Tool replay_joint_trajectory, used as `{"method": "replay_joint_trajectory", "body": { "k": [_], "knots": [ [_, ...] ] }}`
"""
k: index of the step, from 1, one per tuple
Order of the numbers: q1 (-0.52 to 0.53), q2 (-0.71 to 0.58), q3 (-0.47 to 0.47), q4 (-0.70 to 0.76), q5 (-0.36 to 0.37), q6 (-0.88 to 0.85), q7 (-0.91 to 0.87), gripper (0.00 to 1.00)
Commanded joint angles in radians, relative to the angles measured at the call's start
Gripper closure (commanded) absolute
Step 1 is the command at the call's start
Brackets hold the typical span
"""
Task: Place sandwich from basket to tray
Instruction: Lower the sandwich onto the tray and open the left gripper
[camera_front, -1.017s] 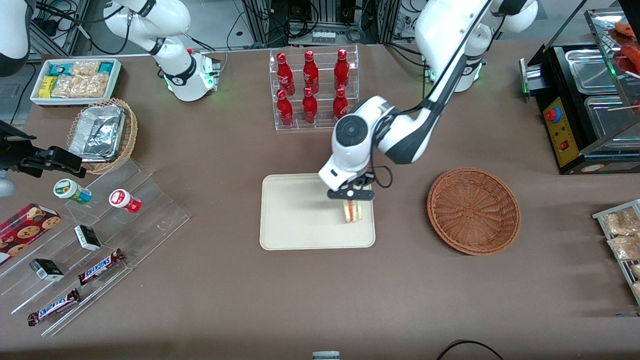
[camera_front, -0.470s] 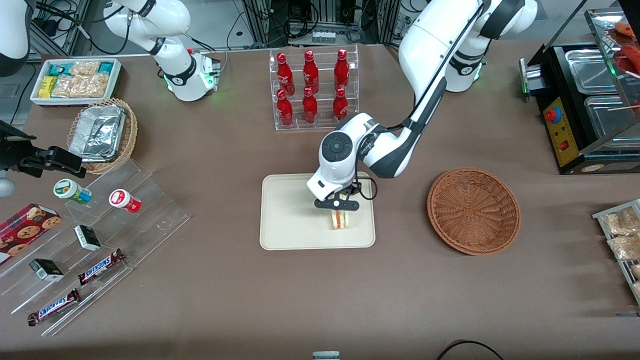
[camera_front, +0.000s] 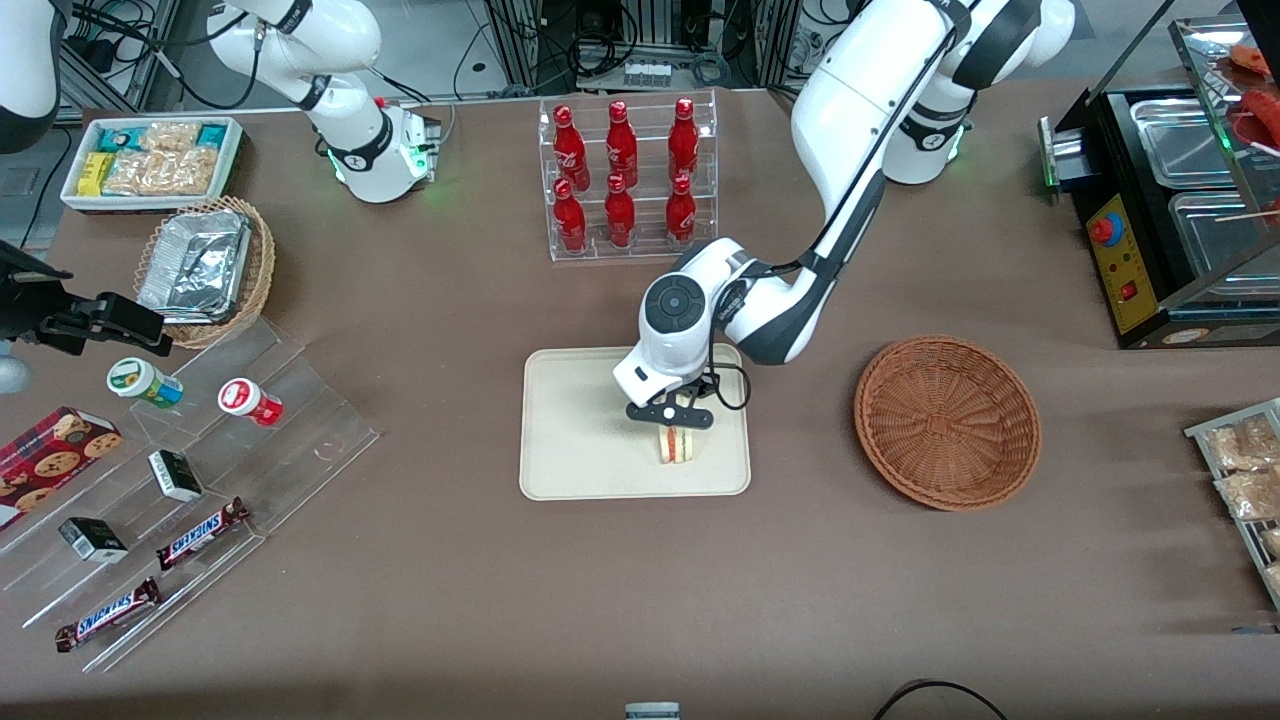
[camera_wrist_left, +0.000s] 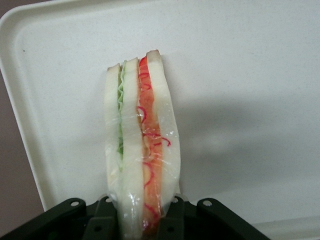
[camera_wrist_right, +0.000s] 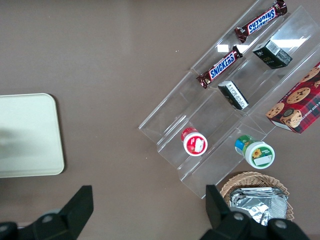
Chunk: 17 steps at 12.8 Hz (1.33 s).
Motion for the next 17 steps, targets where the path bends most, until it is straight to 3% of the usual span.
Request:
{"method": "replay_joint_trajectory", "body": {
  "k": [1, 2, 11, 15, 17],
  "knots": [
    [-0.017, 0.016, 0.013, 0.022, 0.003, -0.001, 0.009, 0.32],
    [-0.020, 0.019, 0.013, 0.022, 0.002, -0.002, -0.006, 0.00],
    [-0.014, -0.056, 0.013, 0.034, -0.003, -0.092, -0.025, 0.00],
    [-0.004, -0.165, 0.023, 0.035, -0.061, -0.206, -0.022, 0.00],
    [0.057, -0.216, 0.021, 0.035, -0.081, -0.229, -0.022, 0.00]
  ]
}}
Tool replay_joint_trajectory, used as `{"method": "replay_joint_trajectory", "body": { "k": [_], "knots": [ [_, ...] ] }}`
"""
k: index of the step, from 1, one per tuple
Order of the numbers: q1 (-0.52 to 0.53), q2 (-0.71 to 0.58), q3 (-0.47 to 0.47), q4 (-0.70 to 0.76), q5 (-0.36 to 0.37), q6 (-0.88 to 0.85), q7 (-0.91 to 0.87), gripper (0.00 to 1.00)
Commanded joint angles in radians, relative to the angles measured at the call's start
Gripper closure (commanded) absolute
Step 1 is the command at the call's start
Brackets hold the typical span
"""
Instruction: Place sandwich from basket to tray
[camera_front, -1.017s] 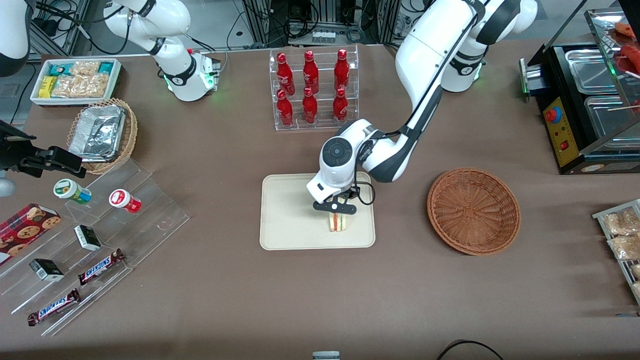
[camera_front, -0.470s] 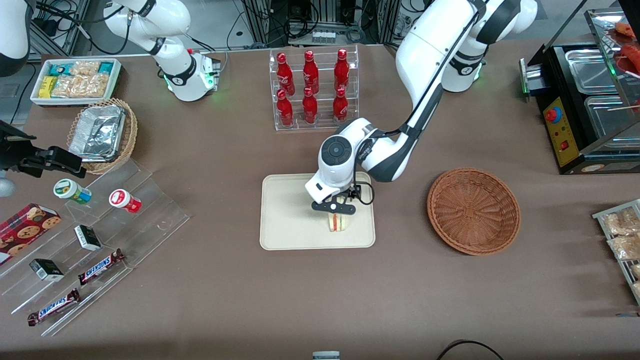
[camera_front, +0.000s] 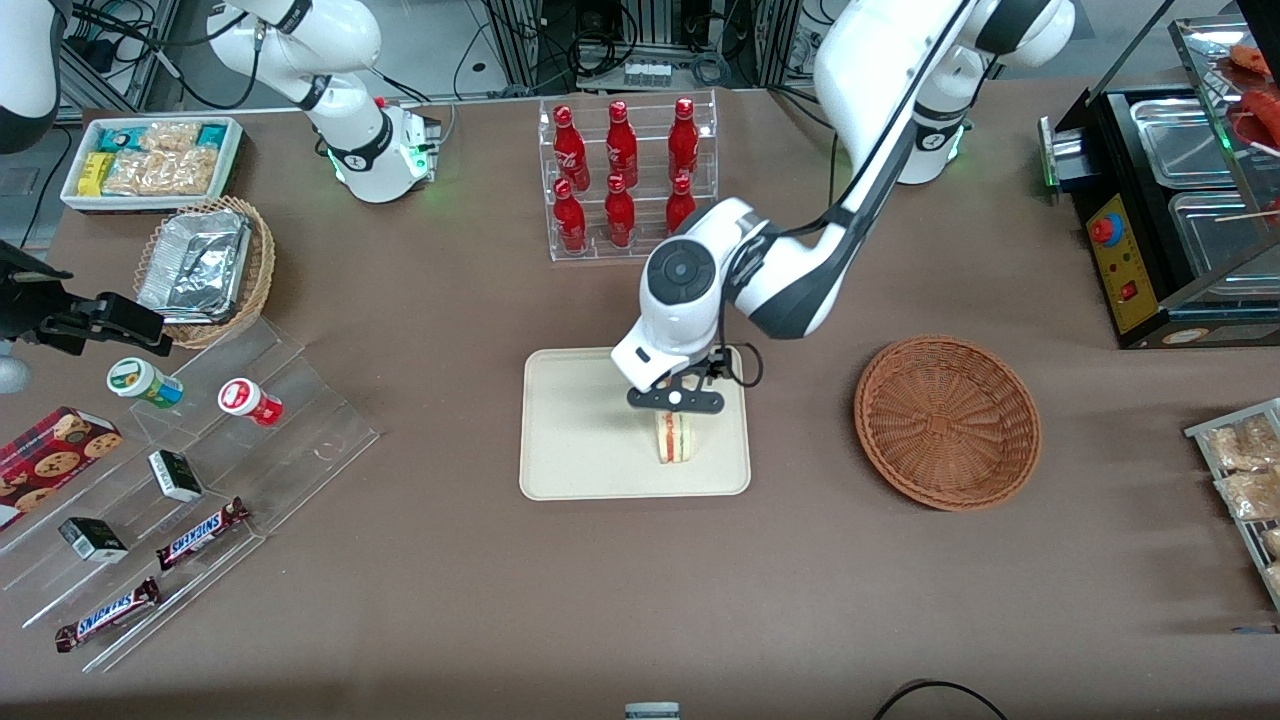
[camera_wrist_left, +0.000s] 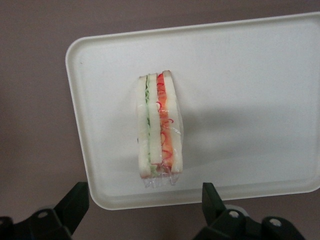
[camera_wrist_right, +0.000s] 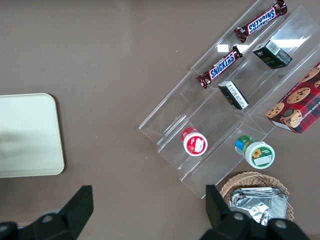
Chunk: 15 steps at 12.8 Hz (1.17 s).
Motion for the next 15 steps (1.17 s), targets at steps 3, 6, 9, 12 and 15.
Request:
{"method": "replay_joint_trajectory", "body": {
  "k": [3, 6, 9, 12, 15],
  "knots": [
    [0.130, -0.134, 0.005, -0.013, -0.054, -0.080, 0.006, 0.00],
    [0.242, -0.195, 0.005, -0.013, -0.048, -0.170, 0.121, 0.00],
    [0.374, -0.238, 0.004, 0.005, -0.054, -0.276, 0.324, 0.00],
    [0.449, -0.267, 0.005, 0.030, -0.045, -0.358, 0.460, 0.00],
    [0.543, -0.309, 0.004, 0.065, -0.050, -0.465, 0.523, 0.00]
  ]
}}
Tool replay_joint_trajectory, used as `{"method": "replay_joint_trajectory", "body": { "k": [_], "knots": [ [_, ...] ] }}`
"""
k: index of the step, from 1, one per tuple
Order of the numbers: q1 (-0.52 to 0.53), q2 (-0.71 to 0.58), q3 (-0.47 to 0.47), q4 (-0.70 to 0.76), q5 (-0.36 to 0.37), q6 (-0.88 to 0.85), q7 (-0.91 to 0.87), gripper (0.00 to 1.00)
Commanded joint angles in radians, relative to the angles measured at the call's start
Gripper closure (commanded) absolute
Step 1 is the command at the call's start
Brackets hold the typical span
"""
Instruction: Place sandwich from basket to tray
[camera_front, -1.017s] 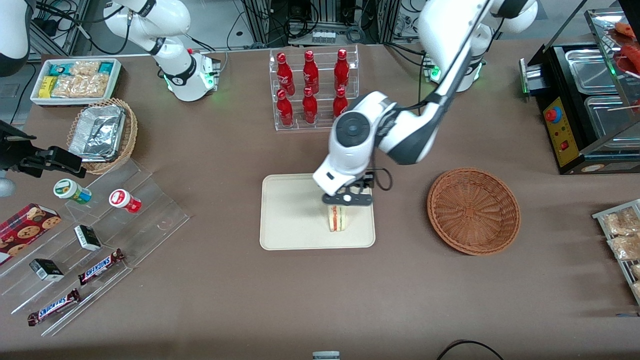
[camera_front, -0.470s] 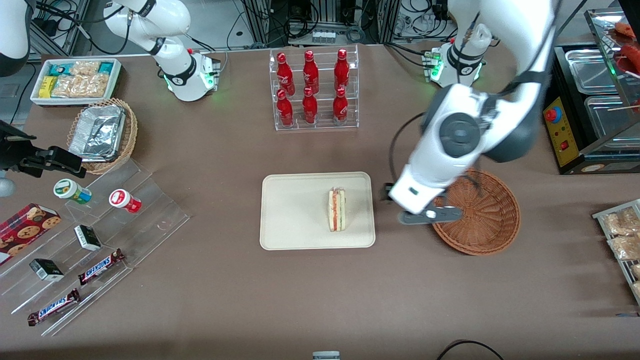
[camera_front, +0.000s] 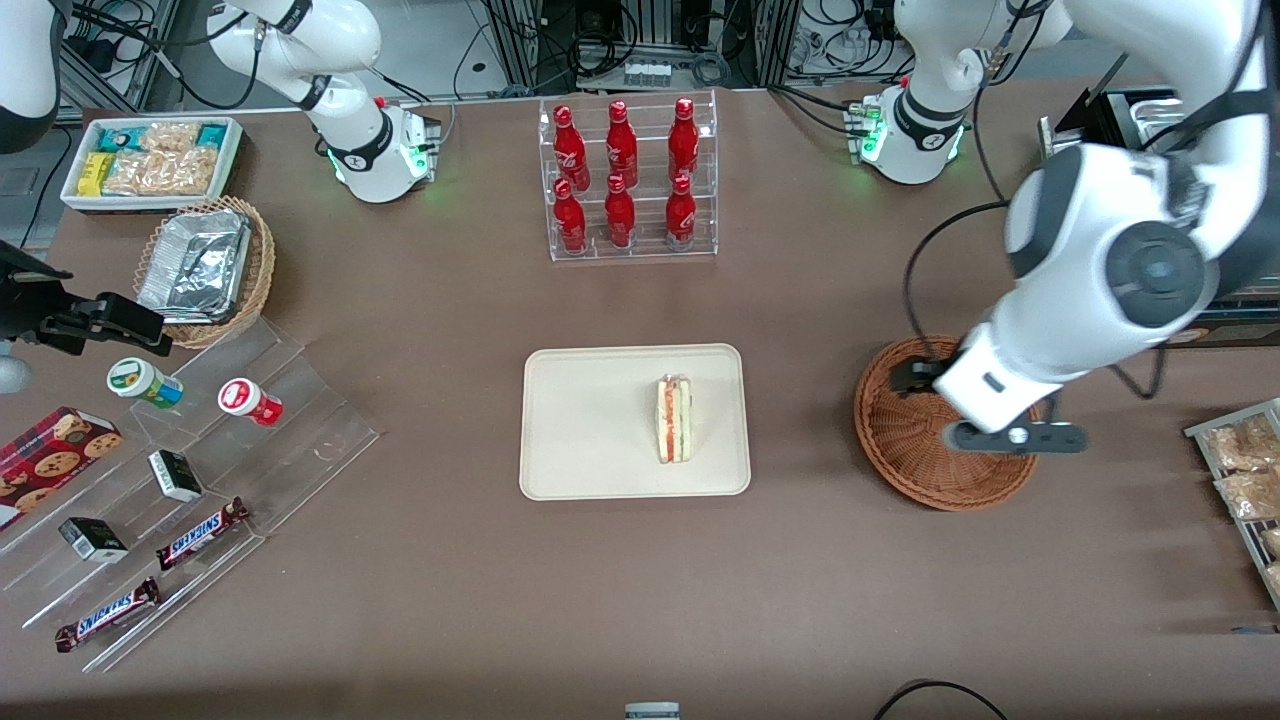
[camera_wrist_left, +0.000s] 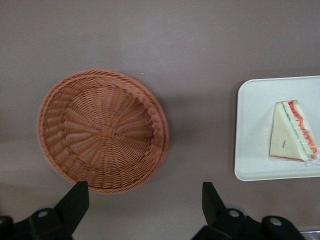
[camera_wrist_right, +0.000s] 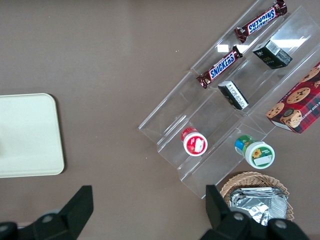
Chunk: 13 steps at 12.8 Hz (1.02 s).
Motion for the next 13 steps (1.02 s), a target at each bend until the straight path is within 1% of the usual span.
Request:
{"method": "replay_joint_trajectory", "body": {
  "k": [1, 3, 7, 9, 11, 13],
  "knots": [
    [0.067, -0.054, -0.012, 0.032, -0.007, -0.112, 0.095, 0.00],
    [0.110, -0.106, 0.003, 0.034, -0.005, -0.174, 0.155, 0.00],
    [0.147, -0.213, 0.005, 0.023, -0.002, -0.286, 0.151, 0.00],
    [0.147, -0.264, 0.012, 0.004, -0.002, -0.313, 0.146, 0.00],
    [0.149, -0.312, 0.028, -0.044, -0.002, -0.313, 0.148, 0.00],
    [0.147, -0.329, 0.055, -0.068, -0.002, -0.306, 0.159, 0.00]
  ]
}}
